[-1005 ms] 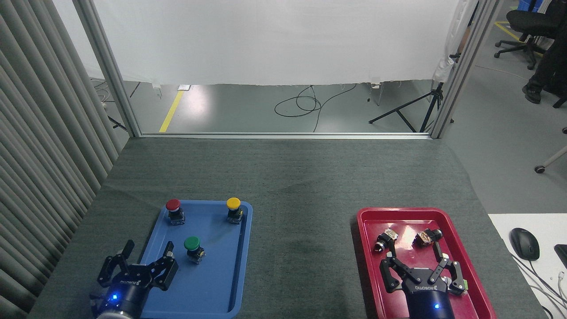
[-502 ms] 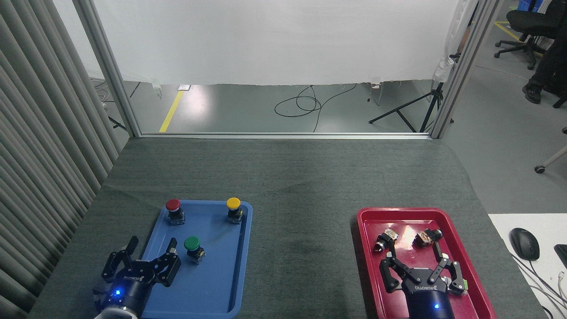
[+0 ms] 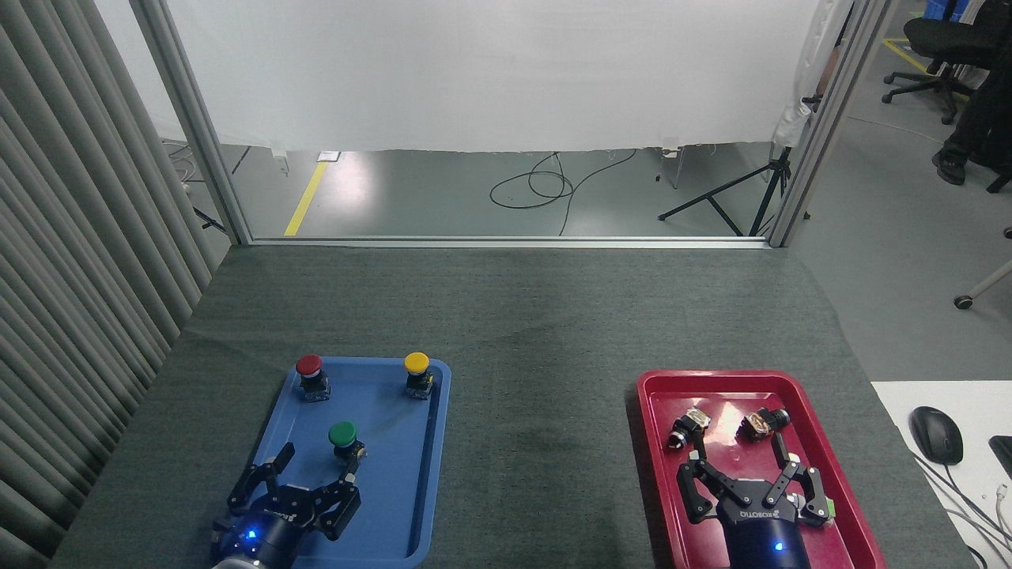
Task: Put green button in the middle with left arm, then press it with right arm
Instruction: 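Lower the left gripper over the green button and close on it, then carry the green button off the tray and set it mid-table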
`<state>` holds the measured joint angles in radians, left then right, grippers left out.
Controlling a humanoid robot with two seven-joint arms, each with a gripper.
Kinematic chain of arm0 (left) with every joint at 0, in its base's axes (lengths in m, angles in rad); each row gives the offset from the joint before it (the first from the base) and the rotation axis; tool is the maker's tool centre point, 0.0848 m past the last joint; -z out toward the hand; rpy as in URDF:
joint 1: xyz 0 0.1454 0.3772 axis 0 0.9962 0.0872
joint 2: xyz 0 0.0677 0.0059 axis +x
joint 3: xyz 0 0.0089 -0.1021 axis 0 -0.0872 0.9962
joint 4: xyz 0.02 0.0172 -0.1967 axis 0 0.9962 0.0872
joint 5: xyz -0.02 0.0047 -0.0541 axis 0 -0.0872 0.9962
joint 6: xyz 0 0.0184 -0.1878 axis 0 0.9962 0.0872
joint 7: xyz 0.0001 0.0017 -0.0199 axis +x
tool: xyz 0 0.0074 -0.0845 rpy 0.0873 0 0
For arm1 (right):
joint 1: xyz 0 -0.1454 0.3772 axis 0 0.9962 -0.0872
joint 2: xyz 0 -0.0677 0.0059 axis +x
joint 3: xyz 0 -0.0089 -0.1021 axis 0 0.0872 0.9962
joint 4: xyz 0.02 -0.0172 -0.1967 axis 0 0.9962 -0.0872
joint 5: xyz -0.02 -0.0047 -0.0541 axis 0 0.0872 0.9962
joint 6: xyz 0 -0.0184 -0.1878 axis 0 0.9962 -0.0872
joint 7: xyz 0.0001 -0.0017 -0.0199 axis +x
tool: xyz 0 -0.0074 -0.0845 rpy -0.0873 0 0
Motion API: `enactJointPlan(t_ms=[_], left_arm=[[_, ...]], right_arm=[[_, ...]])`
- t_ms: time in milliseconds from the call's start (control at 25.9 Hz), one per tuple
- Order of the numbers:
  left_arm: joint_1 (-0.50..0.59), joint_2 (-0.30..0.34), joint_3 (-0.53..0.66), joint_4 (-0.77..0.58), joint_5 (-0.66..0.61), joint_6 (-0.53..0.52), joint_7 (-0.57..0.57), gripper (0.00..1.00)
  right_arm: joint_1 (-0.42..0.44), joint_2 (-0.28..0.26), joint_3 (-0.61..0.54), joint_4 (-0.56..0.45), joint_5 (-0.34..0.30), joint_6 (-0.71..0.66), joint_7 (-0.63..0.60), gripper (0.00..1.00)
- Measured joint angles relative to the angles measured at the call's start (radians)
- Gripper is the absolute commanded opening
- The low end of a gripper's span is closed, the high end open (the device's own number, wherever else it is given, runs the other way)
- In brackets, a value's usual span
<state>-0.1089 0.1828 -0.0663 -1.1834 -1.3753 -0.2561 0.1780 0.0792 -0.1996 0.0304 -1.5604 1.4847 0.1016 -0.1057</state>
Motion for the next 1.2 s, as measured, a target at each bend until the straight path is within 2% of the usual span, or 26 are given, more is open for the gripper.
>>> enactJointPlan(t_ms=[386, 618, 657, 812, 889, 928, 1043, 1198], left_arm=[[-0.122, -0.006, -0.041, 0.215, -0.001, -0.002, 0.013, 0.99], [-0.162, -0.019, -0.042, 0.272, -0.012, 0.001, 0.013, 0.99], [-0.166, -0.021, -0.042, 0.275, -0.012, 0.002, 0.013, 0.96], [-0.174, -0.027, -0.045, 0.279, -0.014, 0.009, 0.013, 0.48], [-0.176, -0.028, -0.054, 0.282, -0.014, 0.012, 0.013, 0.27], [-0.177, -0.028, -0.059, 0.284, -0.014, 0.012, 0.013, 0.2], [-0.179, -0.028, -0.07, 0.287, -0.016, 0.014, 0.013, 0.01], [-0.182, -0.025, -0.077, 0.278, -0.021, 0.003, 0.013, 0.0]], right_arm=[[0.0, 0.008, -0.018, 0.0, -0.001, 0.0, 0.001, 1.0], [0.0, 0.005, -0.026, 0.0, -0.001, 0.0, 0.004, 1.0], [0.0, 0.004, -0.026, 0.0, -0.001, 0.0, 0.005, 1.0], [0.0, 0.006, -0.025, 0.002, -0.001, 0.0, 0.005, 1.0], [0.0, 0.006, -0.024, 0.003, -0.001, 0.0, 0.003, 1.0], [0.0, 0.006, -0.024, 0.003, -0.002, 0.0, 0.002, 1.0], [0.0, 0.002, -0.024, 0.002, -0.003, 0.0, 0.002, 1.0], [-0.001, 0.0, -0.023, 0.002, -0.008, 0.0, 0.002, 1.0]])
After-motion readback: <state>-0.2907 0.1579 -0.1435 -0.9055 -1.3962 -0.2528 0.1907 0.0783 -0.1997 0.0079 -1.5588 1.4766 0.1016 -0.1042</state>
